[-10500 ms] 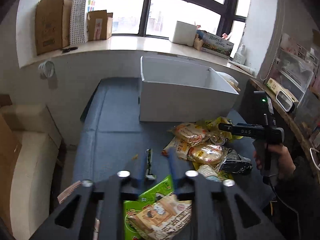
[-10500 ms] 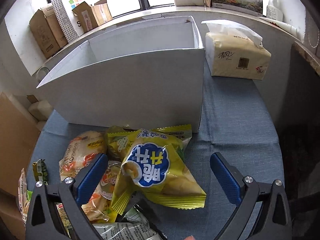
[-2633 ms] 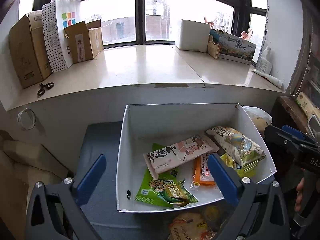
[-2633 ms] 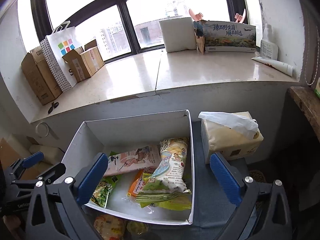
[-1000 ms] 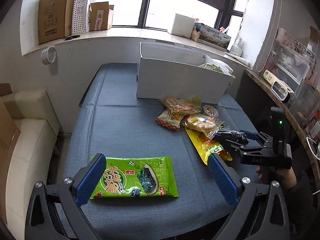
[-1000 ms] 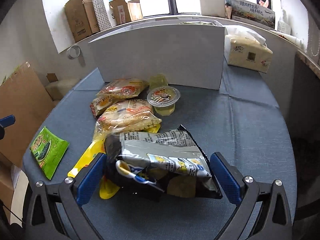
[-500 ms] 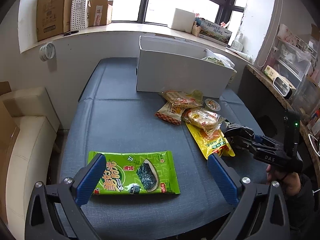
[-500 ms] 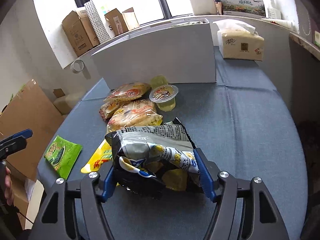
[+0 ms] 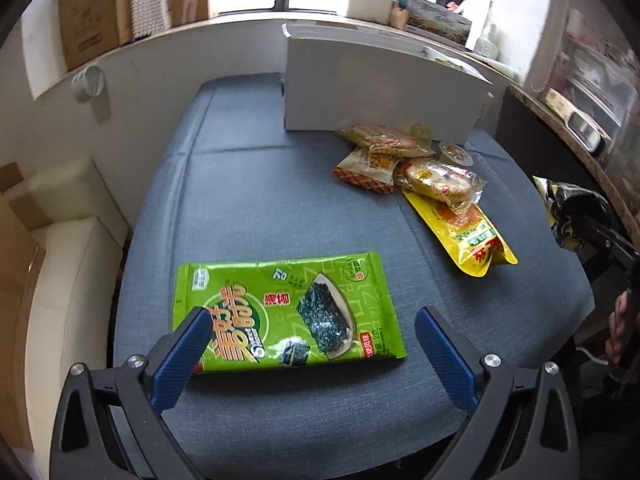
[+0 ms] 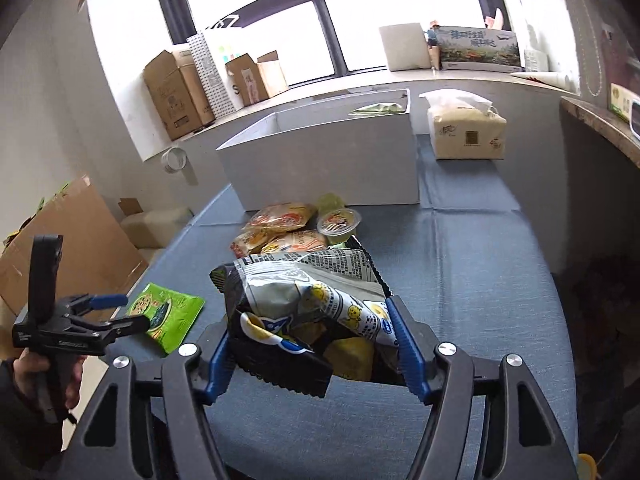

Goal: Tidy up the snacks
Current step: 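Grasp the green seaweed pack with the left tool while the right tool holds the dark chip bag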

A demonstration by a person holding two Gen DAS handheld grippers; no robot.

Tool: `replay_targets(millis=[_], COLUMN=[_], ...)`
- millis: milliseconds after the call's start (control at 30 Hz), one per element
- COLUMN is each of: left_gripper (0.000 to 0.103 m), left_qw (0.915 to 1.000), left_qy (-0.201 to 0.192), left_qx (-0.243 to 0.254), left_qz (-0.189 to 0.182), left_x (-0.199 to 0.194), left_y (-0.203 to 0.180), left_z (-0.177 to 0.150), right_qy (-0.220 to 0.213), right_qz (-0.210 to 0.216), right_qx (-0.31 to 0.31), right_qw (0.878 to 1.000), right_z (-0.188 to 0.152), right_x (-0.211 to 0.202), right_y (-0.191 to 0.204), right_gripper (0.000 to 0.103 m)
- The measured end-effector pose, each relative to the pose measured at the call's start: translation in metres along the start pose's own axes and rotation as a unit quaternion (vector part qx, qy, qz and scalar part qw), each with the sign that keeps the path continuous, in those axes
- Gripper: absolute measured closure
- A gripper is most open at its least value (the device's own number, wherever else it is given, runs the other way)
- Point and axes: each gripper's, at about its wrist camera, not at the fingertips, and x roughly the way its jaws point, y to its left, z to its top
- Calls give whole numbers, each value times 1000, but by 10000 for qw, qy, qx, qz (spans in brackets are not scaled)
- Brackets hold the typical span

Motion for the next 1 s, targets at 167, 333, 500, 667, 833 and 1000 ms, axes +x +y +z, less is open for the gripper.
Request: replay_targets(millis=[167, 333, 500, 667, 833, 1000], left_gripper=[0, 0, 0, 0, 0, 3], left_qw=[9753, 9339, 9114, 9015, 9062, 9205], left_qy=[417, 990, 1320, 1617, 1521, 1377], left_qx=[1913, 3223, 3566, 3694, 3625, 3366], left_qz=[-1018, -1192, -1576, -1569, -1561, -1428], left_x=[3, 22, 46, 70, 66, 63], left_y=[7, 11, 14, 15, 5, 4], left_z=[17, 31, 39, 35, 31, 25], right_qy=[95, 129, 195, 281, 320, 360], right_qz=[141, 99, 57, 12, 35, 68], right_qx=[-11, -48, -48, -46, -8, -70], right_qw=[9999, 9999, 9998, 9996, 9995, 9993], right_z=[-3, -4, -7, -9, -10, -11], right_x=[3, 4, 3, 2, 5, 8], right_y=[3, 6, 7, 5, 4, 8], right_gripper=[31, 31, 31, 31, 31, 31])
